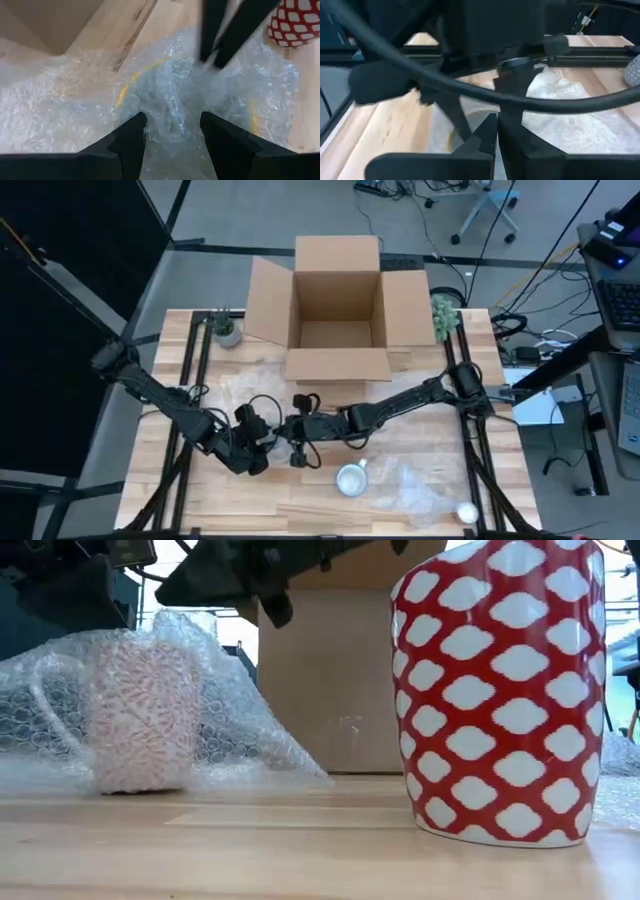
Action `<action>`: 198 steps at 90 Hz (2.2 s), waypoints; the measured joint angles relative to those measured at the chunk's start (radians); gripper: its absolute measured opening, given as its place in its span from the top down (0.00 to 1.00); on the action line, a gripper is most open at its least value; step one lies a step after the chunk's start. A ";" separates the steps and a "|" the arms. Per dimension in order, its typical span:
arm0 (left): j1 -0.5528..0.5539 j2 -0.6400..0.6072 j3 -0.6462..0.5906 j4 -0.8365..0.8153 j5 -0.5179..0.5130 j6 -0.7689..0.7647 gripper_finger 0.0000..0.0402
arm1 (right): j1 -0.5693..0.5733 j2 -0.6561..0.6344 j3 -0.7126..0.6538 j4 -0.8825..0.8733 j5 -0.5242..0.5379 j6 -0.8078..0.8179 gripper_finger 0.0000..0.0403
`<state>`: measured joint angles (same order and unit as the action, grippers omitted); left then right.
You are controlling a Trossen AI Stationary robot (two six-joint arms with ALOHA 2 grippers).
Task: Wrap mug
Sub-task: Wrap the yellow mug with the left bubble wrap
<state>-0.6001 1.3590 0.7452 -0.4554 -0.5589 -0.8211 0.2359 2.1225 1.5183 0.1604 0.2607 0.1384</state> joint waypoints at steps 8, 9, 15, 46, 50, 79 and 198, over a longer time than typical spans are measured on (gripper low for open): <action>0.000 0.000 0.001 0.005 -0.005 0.003 0.55 | -0.002 0.044 -0.002 0.001 -0.003 0.032 1.00; 0.000 0.000 0.000 0.004 -0.007 0.004 0.55 | -0.002 0.045 -0.002 0.001 -0.003 0.035 1.00; 0.000 0.000 0.000 0.005 -0.009 0.003 0.55 | -0.001 0.059 0.001 0.006 -0.001 0.041 1.00; -0.003 -0.053 0.035 -0.040 0.029 -0.003 0.55 | 0.001 0.068 0.001 0.020 -0.002 0.035 1.00; -0.005 -0.076 0.054 -0.063 0.032 -0.003 0.55 | 0.001 0.068 0.001 0.019 -0.002 0.034 1.00; 0.005 -0.184 0.112 -0.285 -0.057 0.074 0.55 | 0.002 0.070 -0.001 0.031 -0.004 0.033 1.00; 0.106 -0.031 0.132 -0.189 0.195 0.167 0.55 | 0.009 0.072 -0.003 0.031 -0.001 0.007 1.00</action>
<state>-0.4942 1.3279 0.8770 -0.6443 -0.3639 -0.6545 0.2446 2.1950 1.5152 0.1910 0.2598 0.1451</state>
